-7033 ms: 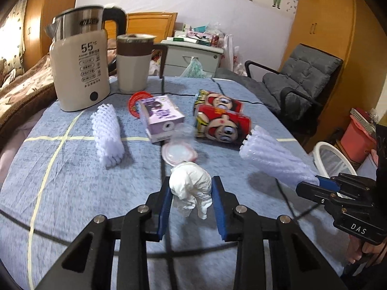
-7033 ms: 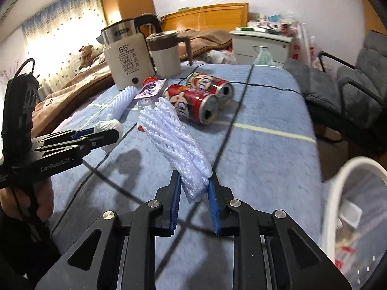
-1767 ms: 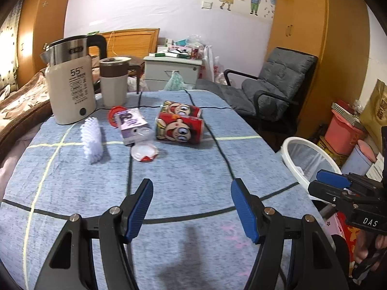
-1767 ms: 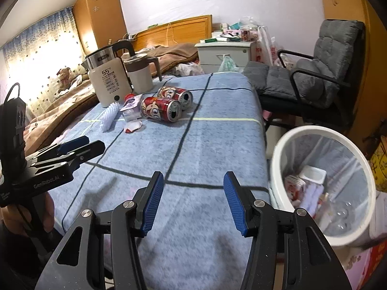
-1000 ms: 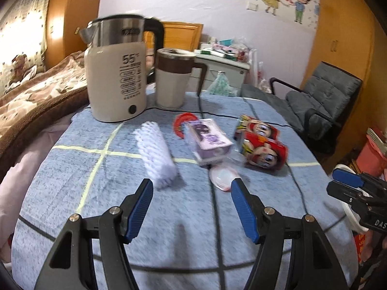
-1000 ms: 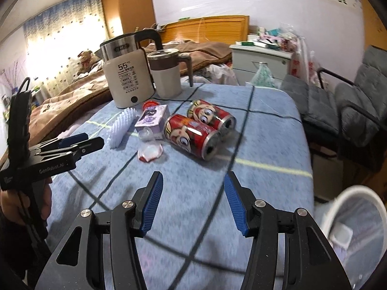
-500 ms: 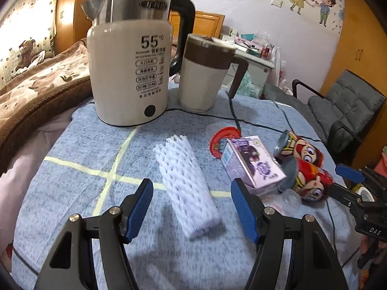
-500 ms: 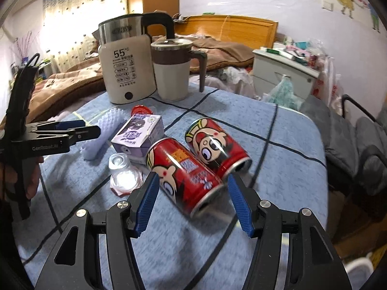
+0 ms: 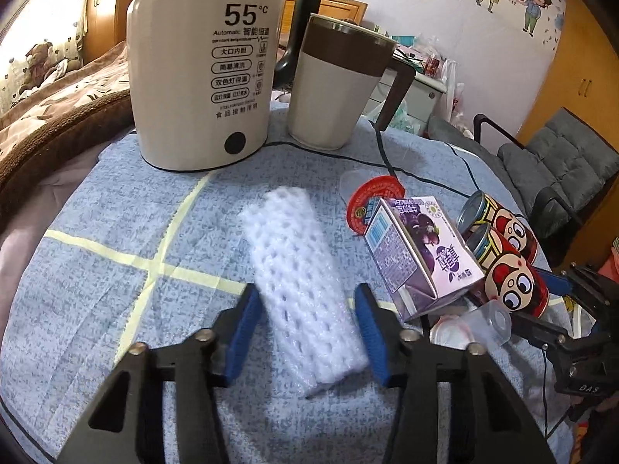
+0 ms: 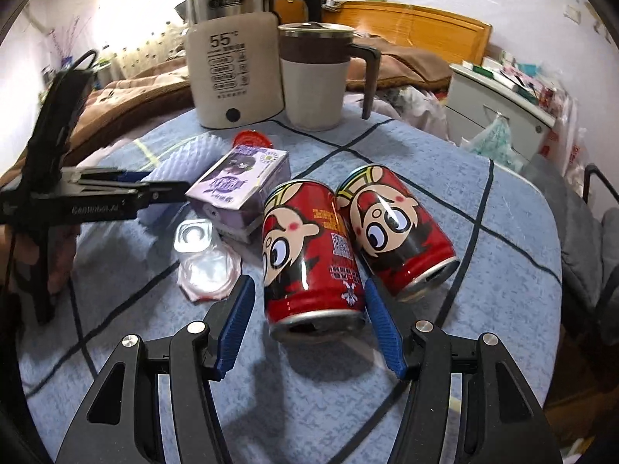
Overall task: Collect trash
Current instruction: 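Grasp the second white foam net with the left gripper while the right gripper grasps a red can, then carry the foam net and red can over the wastebasket with both grippers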
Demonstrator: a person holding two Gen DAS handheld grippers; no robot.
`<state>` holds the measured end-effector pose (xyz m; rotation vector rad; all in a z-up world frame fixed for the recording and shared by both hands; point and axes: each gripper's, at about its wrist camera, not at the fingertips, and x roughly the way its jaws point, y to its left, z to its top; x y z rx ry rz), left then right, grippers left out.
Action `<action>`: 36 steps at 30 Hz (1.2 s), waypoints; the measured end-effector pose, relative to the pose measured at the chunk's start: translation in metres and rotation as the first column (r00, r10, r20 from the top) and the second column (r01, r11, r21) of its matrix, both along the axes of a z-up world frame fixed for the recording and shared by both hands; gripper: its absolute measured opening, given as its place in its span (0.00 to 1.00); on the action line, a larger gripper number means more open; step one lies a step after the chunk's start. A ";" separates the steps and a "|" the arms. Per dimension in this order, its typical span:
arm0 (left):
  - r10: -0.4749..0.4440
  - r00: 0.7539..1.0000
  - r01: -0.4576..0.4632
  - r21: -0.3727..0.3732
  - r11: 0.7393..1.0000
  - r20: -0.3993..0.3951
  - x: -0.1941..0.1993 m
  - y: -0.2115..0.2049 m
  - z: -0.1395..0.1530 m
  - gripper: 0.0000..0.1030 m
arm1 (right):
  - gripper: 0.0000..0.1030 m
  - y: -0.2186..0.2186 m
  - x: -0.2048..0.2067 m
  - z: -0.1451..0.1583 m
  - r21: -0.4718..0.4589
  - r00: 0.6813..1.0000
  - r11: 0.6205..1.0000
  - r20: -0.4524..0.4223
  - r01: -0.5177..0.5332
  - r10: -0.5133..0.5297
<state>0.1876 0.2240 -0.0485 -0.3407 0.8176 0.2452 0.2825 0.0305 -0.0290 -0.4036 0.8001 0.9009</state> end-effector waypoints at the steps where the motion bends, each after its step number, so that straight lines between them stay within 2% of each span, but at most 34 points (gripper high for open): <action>1: 0.000 1.000 0.000 0.000 1.000 0.000 0.003 0.000 0.000 0.38 | 0.58 0.001 0.001 -0.001 0.009 1.000 1.000 -0.017 0.013 -0.013; 4: -0.004 1.000 0.004 0.005 1.000 0.000 0.005 -0.001 0.000 0.32 | 0.52 0.001 0.001 -0.002 0.061 0.996 0.997 -0.076 0.044 -0.040; 12: -0.036 0.999 0.035 0.022 0.999 0.026 -0.014 -0.015 0.008 0.28 | 0.52 -0.013 -0.016 0.005 0.104 0.989 0.987 -0.097 0.125 -0.115; 26: -0.092 0.993 0.090 0.021 0.996 0.078 -0.070 -0.064 0.029 0.27 | 0.52 -0.094 -0.079 0.021 0.181 0.953 0.939 -0.125 0.294 -0.275; 36: -0.186 0.975 0.183 0.036 0.982 0.118 -0.099 -0.121 0.049 0.27 | 0.52 -0.148 -0.130 0.034 0.184 0.930 0.911 -0.089 0.368 -0.357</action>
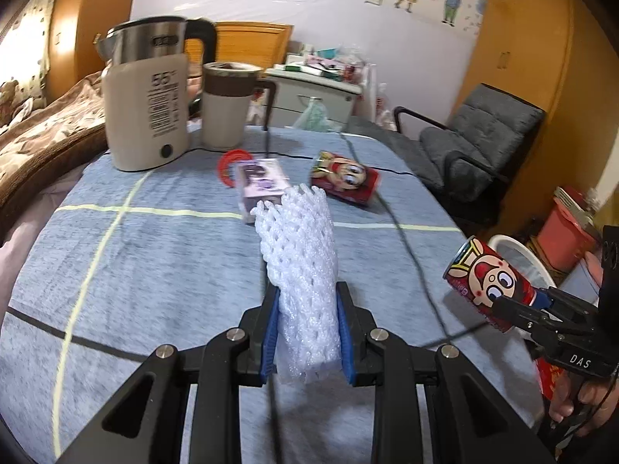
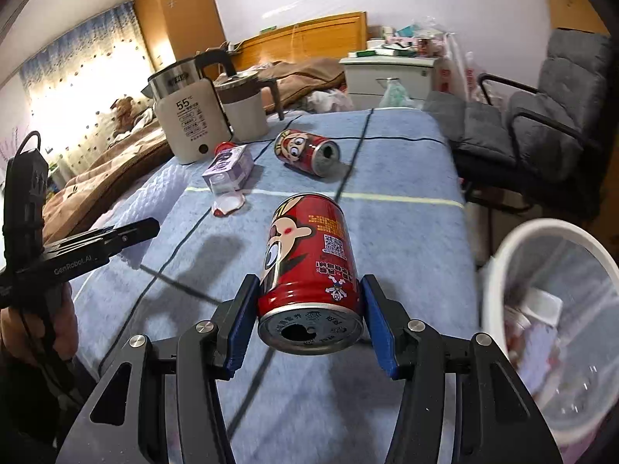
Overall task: Collect trash
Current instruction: 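Carry the foam net and red can over the wastebasket with both grippers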
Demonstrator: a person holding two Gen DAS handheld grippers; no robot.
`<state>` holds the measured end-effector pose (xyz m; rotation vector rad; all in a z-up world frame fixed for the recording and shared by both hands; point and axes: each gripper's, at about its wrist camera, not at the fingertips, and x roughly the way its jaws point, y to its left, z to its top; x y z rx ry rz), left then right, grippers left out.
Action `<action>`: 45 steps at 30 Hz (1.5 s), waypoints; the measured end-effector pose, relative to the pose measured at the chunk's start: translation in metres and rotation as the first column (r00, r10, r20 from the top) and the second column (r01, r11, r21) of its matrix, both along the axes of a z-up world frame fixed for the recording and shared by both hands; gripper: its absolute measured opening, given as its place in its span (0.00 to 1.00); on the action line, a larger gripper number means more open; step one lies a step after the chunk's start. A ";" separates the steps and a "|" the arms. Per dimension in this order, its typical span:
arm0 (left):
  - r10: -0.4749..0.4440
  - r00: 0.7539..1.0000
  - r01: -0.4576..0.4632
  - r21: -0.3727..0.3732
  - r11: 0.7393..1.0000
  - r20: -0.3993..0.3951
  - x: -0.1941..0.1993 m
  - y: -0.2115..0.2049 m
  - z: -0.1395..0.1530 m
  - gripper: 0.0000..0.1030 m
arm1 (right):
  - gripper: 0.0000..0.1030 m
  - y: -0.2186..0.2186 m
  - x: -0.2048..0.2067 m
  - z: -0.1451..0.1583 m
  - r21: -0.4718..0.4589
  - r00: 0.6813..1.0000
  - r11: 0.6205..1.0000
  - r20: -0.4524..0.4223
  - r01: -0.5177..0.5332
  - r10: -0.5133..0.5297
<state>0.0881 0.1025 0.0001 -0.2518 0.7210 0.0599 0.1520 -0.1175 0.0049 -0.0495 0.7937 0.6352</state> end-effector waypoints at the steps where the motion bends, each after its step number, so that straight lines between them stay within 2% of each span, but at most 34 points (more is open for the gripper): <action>1: -0.011 1.000 0.011 0.001 1.000 0.003 -0.002 -0.006 0.001 0.27 | 0.52 -0.006 -0.005 0.001 0.001 1.000 1.000 0.004 0.010 -0.010; 11: -0.117 0.993 0.117 0.013 0.993 0.011 -0.020 -0.056 0.009 0.27 | 0.52 -0.051 -0.039 0.007 0.024 0.995 0.994 -0.001 0.104 -0.104; 28: -0.272 0.962 0.272 0.010 0.962 0.006 -0.001 -0.124 0.012 0.27 | 0.52 -0.108 -0.045 0.015 0.034 0.970 0.970 0.023 0.239 -0.240; 38: -0.367 0.930 0.367 0.010 0.930 0.013 0.028 -0.167 0.016 0.27 | 0.52 -0.143 -0.036 0.017 0.022 0.944 0.944 0.037 0.328 -0.329; 45: -0.439 0.898 0.439 0.009 0.898 0.011 0.047 -0.202 0.015 0.27 | 0.52 -0.174 -0.031 0.015 0.018 0.916 0.917 0.038 0.398 -0.398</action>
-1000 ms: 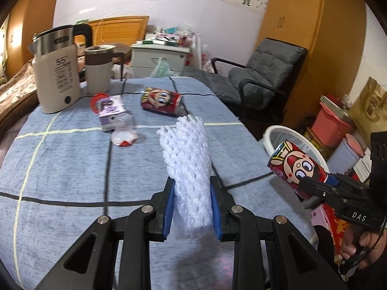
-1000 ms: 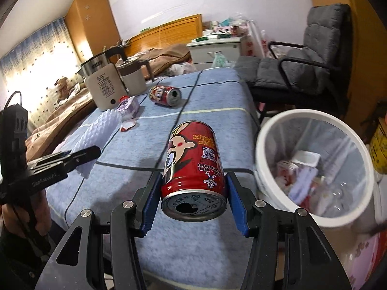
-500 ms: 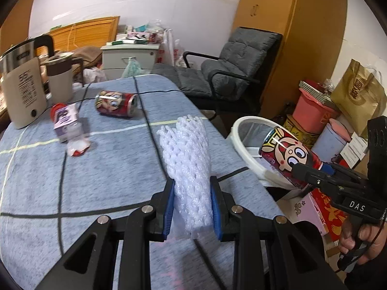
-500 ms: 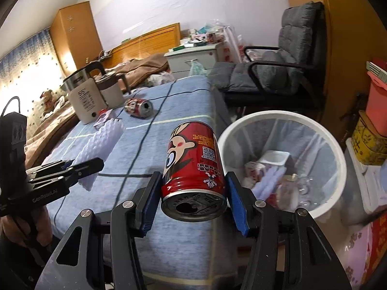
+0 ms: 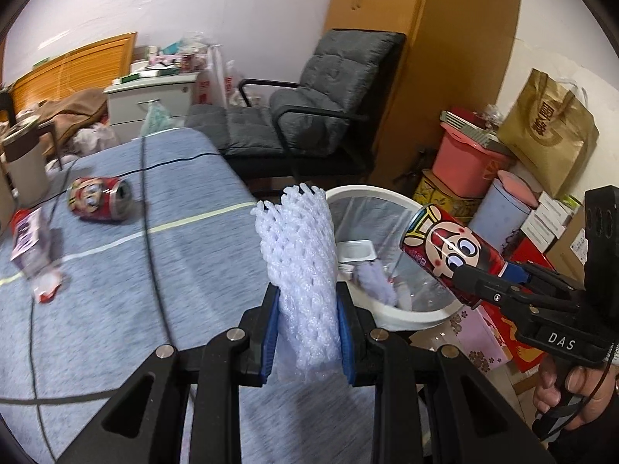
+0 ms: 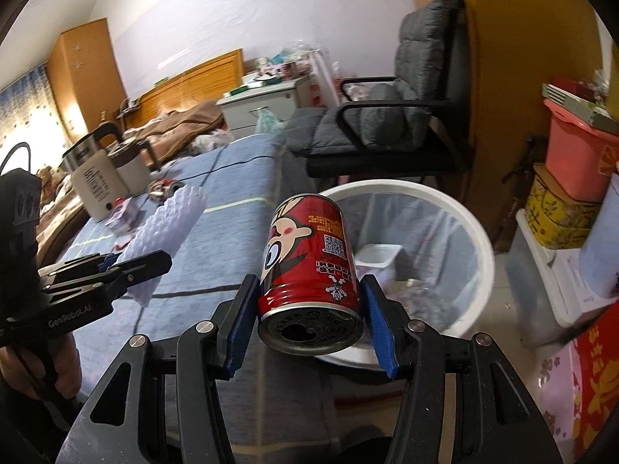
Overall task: Collect trash
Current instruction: 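Carry the foam net and red can over the wastebasket with both grippers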
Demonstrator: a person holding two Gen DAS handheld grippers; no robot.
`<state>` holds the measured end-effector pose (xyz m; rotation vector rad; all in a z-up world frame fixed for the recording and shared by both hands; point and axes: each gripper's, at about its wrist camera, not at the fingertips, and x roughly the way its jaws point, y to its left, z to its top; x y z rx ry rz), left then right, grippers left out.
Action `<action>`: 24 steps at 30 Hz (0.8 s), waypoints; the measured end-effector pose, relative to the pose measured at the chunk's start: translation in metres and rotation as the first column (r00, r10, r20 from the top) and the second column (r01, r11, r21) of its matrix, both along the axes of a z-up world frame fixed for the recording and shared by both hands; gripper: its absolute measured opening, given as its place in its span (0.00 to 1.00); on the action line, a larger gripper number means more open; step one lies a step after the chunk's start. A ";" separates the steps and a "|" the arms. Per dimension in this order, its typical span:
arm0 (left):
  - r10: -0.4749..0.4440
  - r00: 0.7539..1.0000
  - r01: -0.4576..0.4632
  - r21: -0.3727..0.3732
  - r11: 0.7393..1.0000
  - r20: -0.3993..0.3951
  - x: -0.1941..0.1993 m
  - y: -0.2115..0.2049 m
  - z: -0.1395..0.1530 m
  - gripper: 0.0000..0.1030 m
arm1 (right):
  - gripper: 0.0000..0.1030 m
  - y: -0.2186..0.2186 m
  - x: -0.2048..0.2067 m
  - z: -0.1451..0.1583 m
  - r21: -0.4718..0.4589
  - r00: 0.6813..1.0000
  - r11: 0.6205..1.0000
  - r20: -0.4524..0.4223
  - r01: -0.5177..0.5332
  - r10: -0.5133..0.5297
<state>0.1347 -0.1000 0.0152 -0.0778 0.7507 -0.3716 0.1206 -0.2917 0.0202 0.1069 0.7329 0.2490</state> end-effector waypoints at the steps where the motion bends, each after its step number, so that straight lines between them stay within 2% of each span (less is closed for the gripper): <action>1: -0.009 1.000 0.009 0.001 1.000 -0.002 0.002 -0.005 -0.001 0.27 | 0.52 -0.003 0.001 -0.001 0.000 1.000 1.000 -0.002 0.009 -0.009; 12: -0.087 0.996 0.087 0.011 0.996 -0.031 0.031 -0.045 -0.011 0.27 | 0.52 -0.044 0.015 -0.011 0.001 0.993 0.993 -0.031 0.116 -0.116; 24: -0.125 0.989 0.126 0.014 0.992 -0.084 0.056 -0.070 -0.029 0.28 | 0.52 -0.056 0.043 -0.026 -0.007 0.989 0.991 -0.062 0.135 -0.135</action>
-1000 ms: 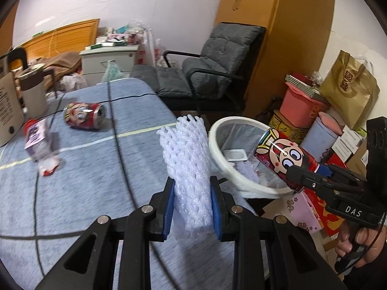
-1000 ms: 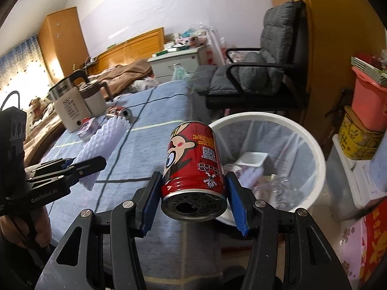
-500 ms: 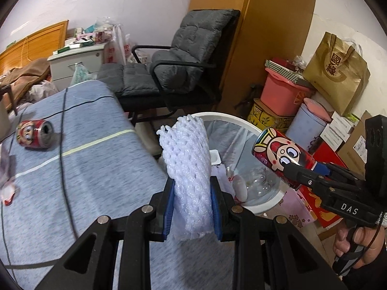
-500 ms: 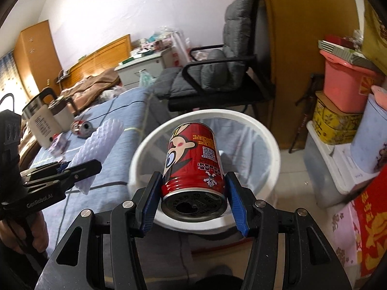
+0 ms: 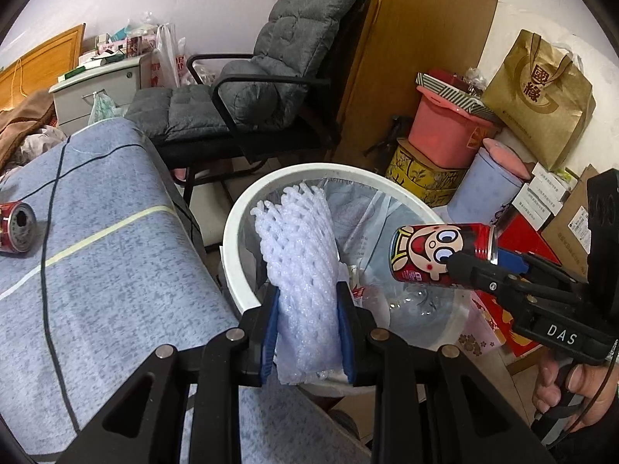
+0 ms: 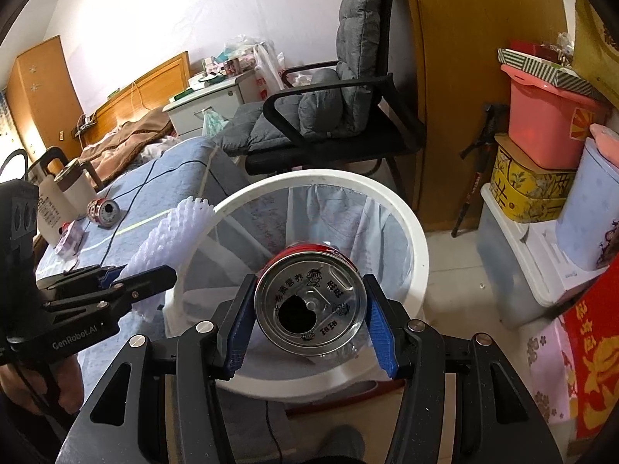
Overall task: Collect trash
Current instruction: 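Carry the foam net and red can over the wastebasket with both grippers, then open both grippers over the wastebasket to drop the foam net and can, then move both open grippers back over the table items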
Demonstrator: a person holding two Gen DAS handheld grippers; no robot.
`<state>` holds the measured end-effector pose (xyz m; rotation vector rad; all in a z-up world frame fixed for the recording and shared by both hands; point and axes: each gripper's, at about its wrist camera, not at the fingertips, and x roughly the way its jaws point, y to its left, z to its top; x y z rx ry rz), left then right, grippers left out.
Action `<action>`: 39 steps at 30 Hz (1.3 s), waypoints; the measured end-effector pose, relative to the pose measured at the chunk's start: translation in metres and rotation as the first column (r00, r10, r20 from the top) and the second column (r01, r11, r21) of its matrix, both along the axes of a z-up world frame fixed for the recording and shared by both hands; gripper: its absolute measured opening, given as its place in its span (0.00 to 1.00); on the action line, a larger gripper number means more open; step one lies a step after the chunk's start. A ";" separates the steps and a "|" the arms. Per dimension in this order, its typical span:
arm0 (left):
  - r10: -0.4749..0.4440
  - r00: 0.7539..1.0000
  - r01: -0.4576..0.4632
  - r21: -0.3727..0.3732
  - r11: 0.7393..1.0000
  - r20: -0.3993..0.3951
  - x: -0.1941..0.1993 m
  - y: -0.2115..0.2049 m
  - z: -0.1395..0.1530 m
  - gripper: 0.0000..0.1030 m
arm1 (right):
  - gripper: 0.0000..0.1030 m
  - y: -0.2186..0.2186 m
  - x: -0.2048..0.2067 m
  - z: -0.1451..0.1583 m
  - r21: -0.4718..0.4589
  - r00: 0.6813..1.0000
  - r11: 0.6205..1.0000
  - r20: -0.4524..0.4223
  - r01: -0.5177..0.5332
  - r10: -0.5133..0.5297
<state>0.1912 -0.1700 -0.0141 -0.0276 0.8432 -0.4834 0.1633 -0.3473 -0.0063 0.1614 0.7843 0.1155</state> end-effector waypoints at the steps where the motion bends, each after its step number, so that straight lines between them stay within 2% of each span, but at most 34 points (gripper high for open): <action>1: 0.000 1.000 0.000 -0.001 1.000 -0.003 0.001 -0.001 -0.001 0.28 | 0.52 0.000 0.002 -0.001 -0.001 1.000 1.000 -0.002 -0.001 0.001; 5: -0.002 1.000 0.002 0.000 1.000 -0.012 0.007 -0.002 -0.005 0.30 | 0.52 0.001 0.009 -0.004 -0.003 1.000 1.000 -0.011 -0.003 0.003; 7: -0.002 1.000 0.002 -0.005 1.000 -0.018 0.010 -0.002 -0.006 0.38 | 0.52 0.002 0.013 -0.005 0.002 1.000 1.000 -0.014 -0.009 0.009; 9: -0.002 1.000 0.001 -0.020 1.000 -0.016 0.011 -0.002 -0.005 0.57 | 0.52 0.001 0.013 -0.004 0.001 1.000 1.000 -0.007 -0.004 0.004; 10: -0.002 1.000 0.002 -0.029 1.000 -0.017 0.012 -0.001 -0.005 0.58 | 0.52 0.002 0.012 -0.003 -0.001 1.000 1.000 0.000 0.000 0.000; 14: 0.000 1.000 -0.001 -0.038 0.999 -0.009 0.009 0.003 -0.003 0.58 | 0.52 0.003 0.006 0.004 -0.011 0.999 1.000 0.033 0.004 -0.004; 22: 0.032 0.999 -0.031 -0.049 0.998 0.007 -0.007 0.018 0.006 0.58 | 0.52 0.011 -0.009 0.015 -0.003 0.999 1.000 0.047 -0.009 0.009; 39: 0.200 0.978 -0.197 -0.048 0.979 0.064 -0.059 0.086 0.020 0.58 | 0.52 0.079 -0.049 0.028 0.014 0.981 0.983 0.070 -0.182 0.180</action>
